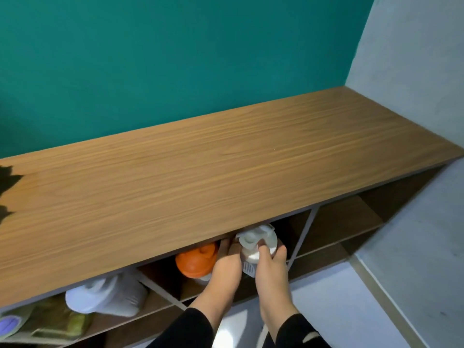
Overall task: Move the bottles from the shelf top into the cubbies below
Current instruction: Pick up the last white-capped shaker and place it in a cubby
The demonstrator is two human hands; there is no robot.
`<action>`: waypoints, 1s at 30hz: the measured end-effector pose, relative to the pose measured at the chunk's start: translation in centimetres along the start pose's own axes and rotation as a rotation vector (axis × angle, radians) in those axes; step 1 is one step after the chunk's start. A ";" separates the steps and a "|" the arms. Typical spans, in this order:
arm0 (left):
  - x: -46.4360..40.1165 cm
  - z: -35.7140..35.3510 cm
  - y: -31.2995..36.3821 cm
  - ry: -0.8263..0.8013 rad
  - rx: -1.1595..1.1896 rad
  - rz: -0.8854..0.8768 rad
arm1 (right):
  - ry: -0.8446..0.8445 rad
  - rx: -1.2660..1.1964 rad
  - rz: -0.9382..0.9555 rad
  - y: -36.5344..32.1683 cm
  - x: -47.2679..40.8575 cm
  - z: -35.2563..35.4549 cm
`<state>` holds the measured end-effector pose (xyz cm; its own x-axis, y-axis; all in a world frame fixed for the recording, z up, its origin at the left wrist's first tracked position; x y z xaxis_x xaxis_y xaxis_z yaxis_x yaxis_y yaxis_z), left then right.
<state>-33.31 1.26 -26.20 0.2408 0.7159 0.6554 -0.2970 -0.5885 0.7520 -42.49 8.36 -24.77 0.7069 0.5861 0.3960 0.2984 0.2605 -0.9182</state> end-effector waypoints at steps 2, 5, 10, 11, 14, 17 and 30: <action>-0.4 0.2 -0.2 0.050 0.030 -0.021 | -0.011 -0.010 -0.016 0.7 -0.7 -0.2; -1.3 0.2 -1.0 0.064 0.094 0.012 | -0.021 -0.013 -0.036 1.3 -1.4 -0.5; -1.7 -0.4 -0.9 0.048 0.097 0.039 | -0.031 -0.035 -0.036 1.4 -2.1 -0.5; -1.6 -0.4 -0.9 0.065 0.107 0.044 | -0.023 -0.029 -0.033 1.4 -2.1 -0.4; -1.9 -0.6 -1.5 0.038 0.096 0.106 | 0.027 -0.033 -0.047 2.1 -1.4 -0.2; -1.5 -1.0 -1.6 -0.013 0.250 0.195 | 0.098 -0.108 -0.095 3.2 -0.6 -0.4; 0.0 -2.6 -1.6 -0.022 0.213 0.130 | 0.123 -0.173 -0.082 3.6 -2.7 0.3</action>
<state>-35.19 3.18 -27.60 0.2343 0.6218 0.7473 -0.1262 -0.7428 0.6576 -43.50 7.95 -29.15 0.7453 0.4677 0.4751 0.4563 0.1617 -0.8750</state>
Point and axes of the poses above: each hand's wrist, its own x-axis away from the middle knuckle, its own z-axis out of the back of the hand, y = z × x, the point moved 6 cm from there along -x, towards the middle knuckle, and after that the axes turned 10 degrees about z, right-handed, at the moved point
